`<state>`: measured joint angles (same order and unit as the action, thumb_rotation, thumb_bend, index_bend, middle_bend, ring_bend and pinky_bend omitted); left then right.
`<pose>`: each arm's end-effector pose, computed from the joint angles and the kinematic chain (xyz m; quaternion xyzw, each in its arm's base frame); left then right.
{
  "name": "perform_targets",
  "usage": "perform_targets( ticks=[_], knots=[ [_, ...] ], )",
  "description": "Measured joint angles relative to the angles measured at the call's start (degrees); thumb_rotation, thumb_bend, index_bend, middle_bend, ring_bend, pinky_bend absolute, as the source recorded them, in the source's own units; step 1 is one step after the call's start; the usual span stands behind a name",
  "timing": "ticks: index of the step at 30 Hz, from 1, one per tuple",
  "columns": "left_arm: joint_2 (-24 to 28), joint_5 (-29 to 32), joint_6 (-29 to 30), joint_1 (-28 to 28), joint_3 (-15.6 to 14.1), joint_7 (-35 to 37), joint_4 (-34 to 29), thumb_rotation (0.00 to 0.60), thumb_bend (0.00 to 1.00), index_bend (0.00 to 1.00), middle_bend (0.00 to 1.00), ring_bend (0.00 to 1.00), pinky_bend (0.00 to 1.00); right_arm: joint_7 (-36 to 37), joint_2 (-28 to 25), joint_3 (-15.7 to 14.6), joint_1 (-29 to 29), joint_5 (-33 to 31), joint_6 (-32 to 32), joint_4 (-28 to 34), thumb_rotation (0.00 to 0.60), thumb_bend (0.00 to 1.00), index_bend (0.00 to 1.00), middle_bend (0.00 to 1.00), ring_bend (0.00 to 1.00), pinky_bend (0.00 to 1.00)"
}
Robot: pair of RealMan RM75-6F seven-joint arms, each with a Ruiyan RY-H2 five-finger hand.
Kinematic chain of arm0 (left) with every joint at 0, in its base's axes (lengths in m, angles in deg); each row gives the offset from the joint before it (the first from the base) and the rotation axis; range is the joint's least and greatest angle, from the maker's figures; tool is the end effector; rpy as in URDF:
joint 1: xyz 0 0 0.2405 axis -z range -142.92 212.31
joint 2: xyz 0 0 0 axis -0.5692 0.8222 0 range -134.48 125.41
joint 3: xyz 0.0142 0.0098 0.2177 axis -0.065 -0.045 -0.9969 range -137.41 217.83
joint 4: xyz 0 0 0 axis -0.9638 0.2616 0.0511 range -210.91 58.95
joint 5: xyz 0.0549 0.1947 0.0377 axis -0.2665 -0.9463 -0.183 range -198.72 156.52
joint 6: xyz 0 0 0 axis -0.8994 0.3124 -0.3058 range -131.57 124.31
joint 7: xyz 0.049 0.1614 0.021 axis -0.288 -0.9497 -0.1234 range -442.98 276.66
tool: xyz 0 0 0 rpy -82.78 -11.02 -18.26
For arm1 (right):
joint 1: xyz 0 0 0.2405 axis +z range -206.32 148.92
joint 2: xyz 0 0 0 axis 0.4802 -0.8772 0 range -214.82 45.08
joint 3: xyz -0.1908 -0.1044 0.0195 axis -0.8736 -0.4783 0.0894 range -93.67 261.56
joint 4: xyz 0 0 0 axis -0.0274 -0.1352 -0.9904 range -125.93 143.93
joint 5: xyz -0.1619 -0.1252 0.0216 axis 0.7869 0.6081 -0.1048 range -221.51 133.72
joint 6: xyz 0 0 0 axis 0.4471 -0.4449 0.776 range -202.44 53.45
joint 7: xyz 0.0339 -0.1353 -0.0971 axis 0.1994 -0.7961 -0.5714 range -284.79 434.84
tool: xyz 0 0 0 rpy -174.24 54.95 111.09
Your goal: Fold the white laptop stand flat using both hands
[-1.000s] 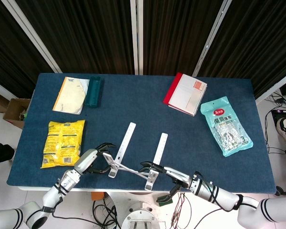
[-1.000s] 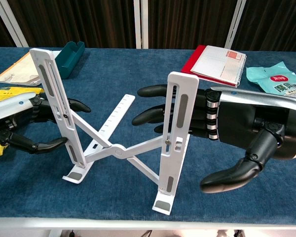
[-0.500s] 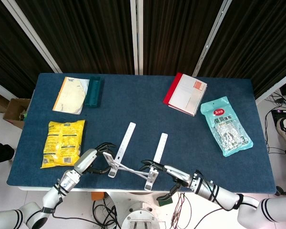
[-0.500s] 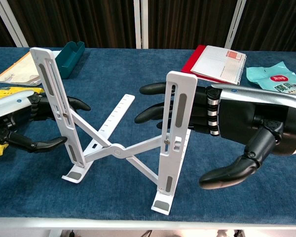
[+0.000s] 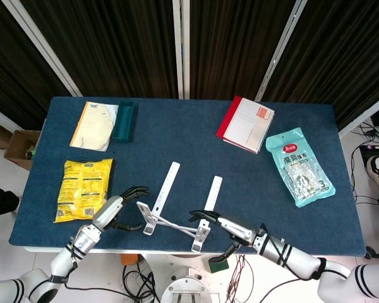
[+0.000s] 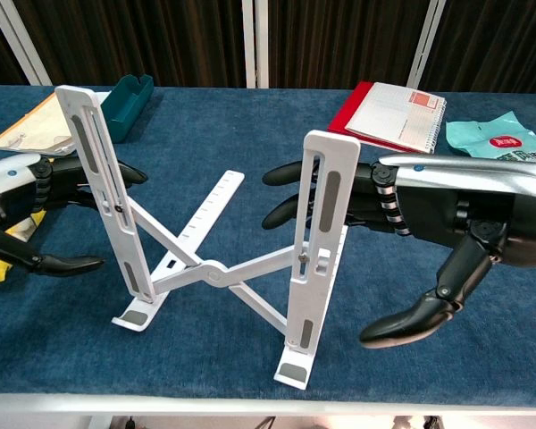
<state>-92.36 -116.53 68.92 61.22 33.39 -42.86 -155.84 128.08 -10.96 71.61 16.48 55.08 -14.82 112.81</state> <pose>-0.1734 0.2317 -0.0227 -0.5975 -0.5952 -0.5130 0.1600 -0.0865 -0.2036 -0.0149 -0.6373 0.6567 -0.4009 0.0438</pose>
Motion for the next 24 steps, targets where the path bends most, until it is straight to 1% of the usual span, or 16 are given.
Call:
perform_targets(
  ticks=[1, 4, 8, 11, 14, 18, 24],
  knots=[
    [0.0, 0.0, -0.1, -0.1, 0.0, -0.3, -0.1, 0.6, 0.19, 0.25, 0.12, 0.1, 0.24, 2.5, -0.4, -0.2, 0.1, 0.1, 0.0, 0.3, 0.6, 0.09, 0.0, 0.13, 0.0, 0.03],
    [-0.3, 0.1, -0.5, -0.1, 0.0, -0.8, -0.2, 0.6, 0.19, 0.29, 0.12, 0.1, 0.24, 13.2, -1.2, -0.7, 0.2, 0.5, 0.5, 0.9, 0.6, 0.13, 0.0, 0.13, 0.0, 0.03],
    [-0.6, 0.3, -0.9, -0.1, 0.2, -2.0, -0.2, 0.6, 0.19, 0.38, 0.13, 0.1, 0.24, 29.8, -1.2, -1.5, 0.0, 0.2, 1.3, 0.6, 0.6, 0.16, 0.0, 0.14, 0.0, 0.03],
    [-0.8, 0.7, -1.5, -0.1, 0.4, -2.9, -0.5, 0.6, 0.19, 0.44, 0.15, 0.1, 0.24, 39.8, -0.4, -1.9, -0.6, -0.5, 1.7, -0.3, 0.6, 0.17, 0.0, 0.14, 0.0, 0.03],
    [-1.0, 1.1, -1.5, -0.2, 0.8, -3.6, -0.7, 0.6, 0.19, 0.47, 0.16, 0.1, 0.24, 46.9, 1.2, -2.2, -1.2, -1.4, 1.7, -1.7, 0.6, 0.18, 0.0, 0.14, 0.0, 0.03],
    [-1.0, 1.4, -1.9, -0.2, 0.9, -4.2, -1.1, 0.6, 0.19, 0.49, 0.16, 0.1, 0.24, 52.0, 3.6, -2.3, -1.9, -2.8, 0.6, -3.4, 0.6, 0.18, 0.0, 0.14, 0.0, 0.03],
    [-1.1, 1.6, -2.3, -0.4, 1.1, -4.5, -1.4, 0.6, 0.19, 0.5, 0.16, 0.1, 0.24, 54.3, 6.7, -2.2, -2.5, -3.2, -1.2, -5.7, 0.6, 0.18, 0.0, 0.14, 0.0, 0.03]
  ],
)
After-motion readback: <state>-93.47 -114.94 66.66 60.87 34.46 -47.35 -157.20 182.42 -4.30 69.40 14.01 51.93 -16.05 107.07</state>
